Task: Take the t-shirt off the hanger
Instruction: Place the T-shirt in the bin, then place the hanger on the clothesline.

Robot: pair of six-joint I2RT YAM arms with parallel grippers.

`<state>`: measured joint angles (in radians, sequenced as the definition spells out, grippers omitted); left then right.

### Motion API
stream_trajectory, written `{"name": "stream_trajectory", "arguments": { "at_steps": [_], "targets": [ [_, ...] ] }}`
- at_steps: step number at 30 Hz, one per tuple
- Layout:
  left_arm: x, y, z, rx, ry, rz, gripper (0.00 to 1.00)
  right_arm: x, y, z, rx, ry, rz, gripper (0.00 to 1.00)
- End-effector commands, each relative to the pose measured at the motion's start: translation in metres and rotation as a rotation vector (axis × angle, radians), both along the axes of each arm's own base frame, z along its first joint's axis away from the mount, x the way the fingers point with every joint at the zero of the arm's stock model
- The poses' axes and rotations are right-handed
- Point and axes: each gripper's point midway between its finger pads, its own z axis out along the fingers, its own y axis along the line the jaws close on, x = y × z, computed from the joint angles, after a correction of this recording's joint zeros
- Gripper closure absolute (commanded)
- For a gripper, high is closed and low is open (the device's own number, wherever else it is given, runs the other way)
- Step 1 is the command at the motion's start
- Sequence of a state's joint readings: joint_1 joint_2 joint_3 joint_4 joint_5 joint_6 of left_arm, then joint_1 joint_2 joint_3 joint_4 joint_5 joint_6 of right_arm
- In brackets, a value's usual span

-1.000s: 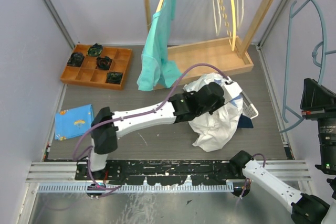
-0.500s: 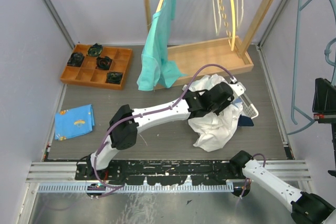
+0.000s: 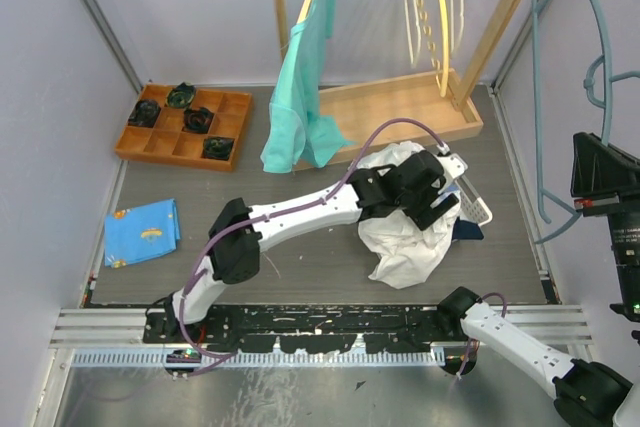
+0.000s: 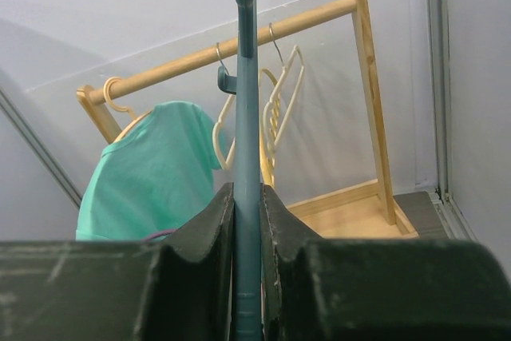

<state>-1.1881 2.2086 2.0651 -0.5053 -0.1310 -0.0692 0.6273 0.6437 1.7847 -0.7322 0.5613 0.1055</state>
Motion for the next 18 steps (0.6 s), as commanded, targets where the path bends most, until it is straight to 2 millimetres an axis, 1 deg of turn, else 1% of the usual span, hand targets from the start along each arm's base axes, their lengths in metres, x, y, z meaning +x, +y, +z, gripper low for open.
{"name": "stream_trajectory", "arguments": {
  "at_steps": [1,4,6,7,9,11,12,14,18],
  "targets": [
    [-0.007,0.029,0.055,-0.011,-0.023,0.016,0.06,0.004,0.004,0.017,-0.009,-0.065,-0.004,1.00],
    [-0.011,0.045,0.091,-0.042,-0.056,0.033,0.01,0.009,0.008,0.020,-0.018,-0.078,-0.004,1.00],
    [-0.016,0.056,0.115,-0.064,-0.088,0.045,0.02,0.015,0.014,0.022,-0.034,-0.083,0.005,0.99],
    [-0.020,0.063,0.133,-0.089,-0.104,0.050,0.02,0.018,0.018,0.023,-0.043,-0.084,0.011,0.99],
    [-0.027,0.076,0.157,-0.129,-0.118,0.058,0.02,0.025,0.028,0.025,-0.068,-0.086,0.028,1.00],
    [-0.036,0.088,0.177,-0.170,-0.120,0.067,0.02,0.034,0.041,0.027,-0.091,-0.093,0.056,1.00],
    [-0.039,0.097,0.186,-0.186,-0.123,0.078,0.02,0.038,0.047,0.028,-0.098,-0.100,0.073,0.99],
    [-0.042,0.115,0.196,-0.202,-0.128,0.103,0.02,0.045,0.061,0.031,-0.112,-0.117,0.111,0.99],
    [-0.049,0.154,0.205,-0.235,-0.132,0.162,0.02,0.066,0.093,0.030,-0.144,-0.109,0.191,0.99]
  ]
}}
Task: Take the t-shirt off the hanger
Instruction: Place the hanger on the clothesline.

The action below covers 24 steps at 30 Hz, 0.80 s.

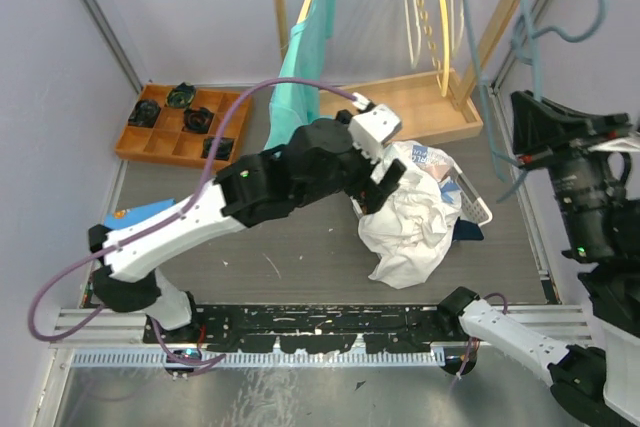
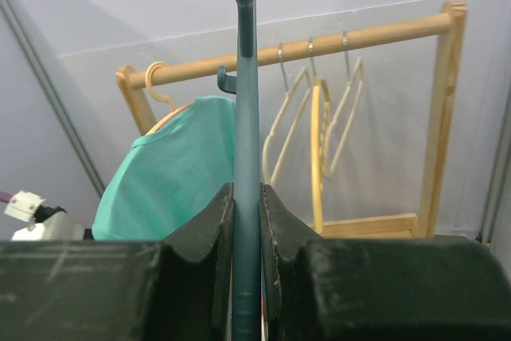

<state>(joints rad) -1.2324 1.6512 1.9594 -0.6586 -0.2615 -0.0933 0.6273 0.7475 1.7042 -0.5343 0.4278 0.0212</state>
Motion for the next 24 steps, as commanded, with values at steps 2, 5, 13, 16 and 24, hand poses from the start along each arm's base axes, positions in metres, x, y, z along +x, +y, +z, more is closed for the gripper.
{"name": "stream_trajectory", "arguments": {
  "at_steps": [2,5,13,16,24],
  "targets": [
    [-0.008,0.056,0.000,-0.040,0.017,0.095,0.02,0.033,0.053,0.011,-0.039,-0.029,0.129,1.00],
    [-0.018,0.075,0.013,-0.139,0.014,0.087,0.02,0.057,0.066,-0.001,-0.012,0.036,0.122,0.99],
    [-0.036,0.119,0.052,-0.294,-0.023,0.072,0.02,0.104,0.093,-0.028,0.025,0.179,0.092,0.99],
    [-0.035,0.138,0.062,-0.325,-0.042,0.113,0.02,0.119,0.103,-0.036,0.027,0.217,0.090,0.99],
    [-0.014,0.197,0.087,-0.363,-0.140,0.341,0.02,0.159,0.119,-0.046,-0.014,0.235,0.025,0.99]
  ]
}}
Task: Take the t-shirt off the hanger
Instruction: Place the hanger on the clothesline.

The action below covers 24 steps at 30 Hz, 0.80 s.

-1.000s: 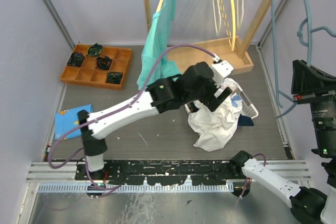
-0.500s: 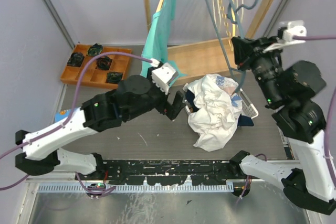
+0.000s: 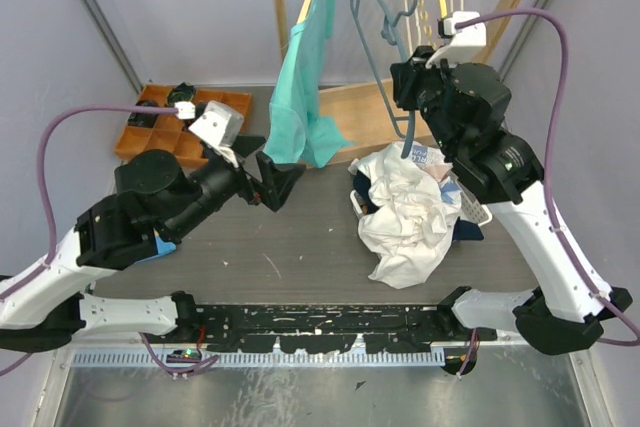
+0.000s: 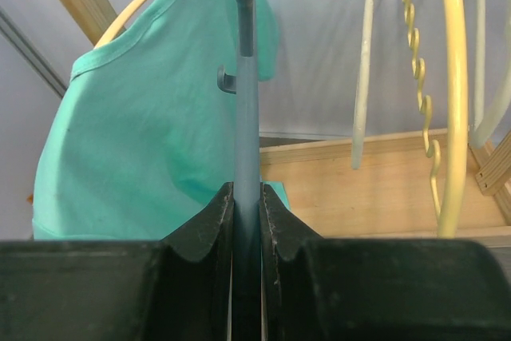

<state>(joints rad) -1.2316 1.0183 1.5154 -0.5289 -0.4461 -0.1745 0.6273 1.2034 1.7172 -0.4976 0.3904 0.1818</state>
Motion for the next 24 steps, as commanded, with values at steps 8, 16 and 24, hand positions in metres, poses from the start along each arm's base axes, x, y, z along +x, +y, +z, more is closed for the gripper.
{"name": "stream_trajectory", "arguments": {
  "at_steps": [8,16,24],
  "targets": [
    [0.036,0.072,0.038,0.002,-0.126,0.373,0.02,0.051,0.009,0.048,-0.006,-0.146,-0.107,0.99],
    [0.043,0.078,0.052,0.031,-0.137,0.434,0.02,0.101,0.005,0.053,0.027,-0.152,-0.101,0.99],
    [0.046,0.088,0.072,0.016,-0.163,0.487,0.02,0.128,-0.005,0.057,0.023,-0.158,-0.105,0.99]
  ]
}}
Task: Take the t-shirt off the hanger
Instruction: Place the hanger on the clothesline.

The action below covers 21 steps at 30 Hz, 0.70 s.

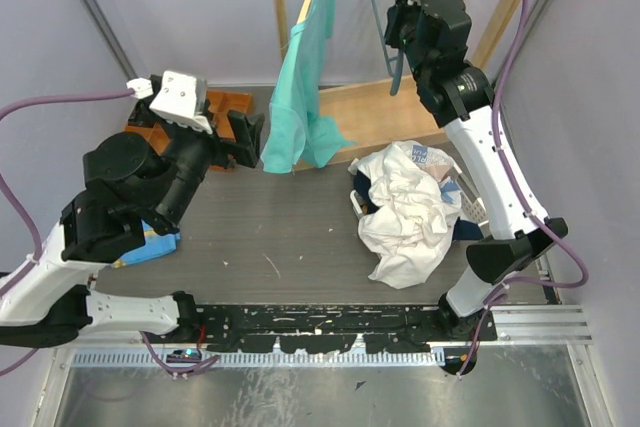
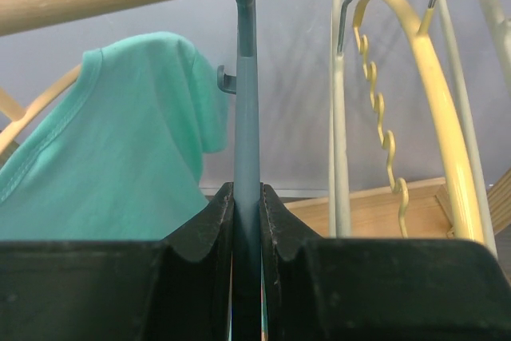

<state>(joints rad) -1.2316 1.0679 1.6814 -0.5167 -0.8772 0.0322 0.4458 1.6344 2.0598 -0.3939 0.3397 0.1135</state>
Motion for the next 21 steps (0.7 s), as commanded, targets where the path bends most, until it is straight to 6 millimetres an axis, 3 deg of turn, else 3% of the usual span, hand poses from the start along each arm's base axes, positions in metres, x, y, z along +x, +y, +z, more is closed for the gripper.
{"name": "stream_trajectory", "arguments": {
  "at_steps": [1,5,11,21],
  "targets": [
    [0.002,0.015,0.022,-0.029,-0.036,0.054,0.02,-0.005,-0.007,0.053,0.077,-0.136,0.038,0.99],
    [0.003,0.019,0.032,-0.031,-0.056,0.074,0.02,0.007,-0.013,0.049,0.091,-0.119,0.042,0.99],
    [0.004,0.021,0.042,-0.027,-0.070,0.082,0.02,0.022,-0.005,0.032,0.089,-0.070,0.090,0.99],
    [0.003,0.029,0.056,-0.033,-0.079,0.099,0.02,0.025,-0.001,0.011,0.089,-0.002,0.110,0.97]
  ]
}}
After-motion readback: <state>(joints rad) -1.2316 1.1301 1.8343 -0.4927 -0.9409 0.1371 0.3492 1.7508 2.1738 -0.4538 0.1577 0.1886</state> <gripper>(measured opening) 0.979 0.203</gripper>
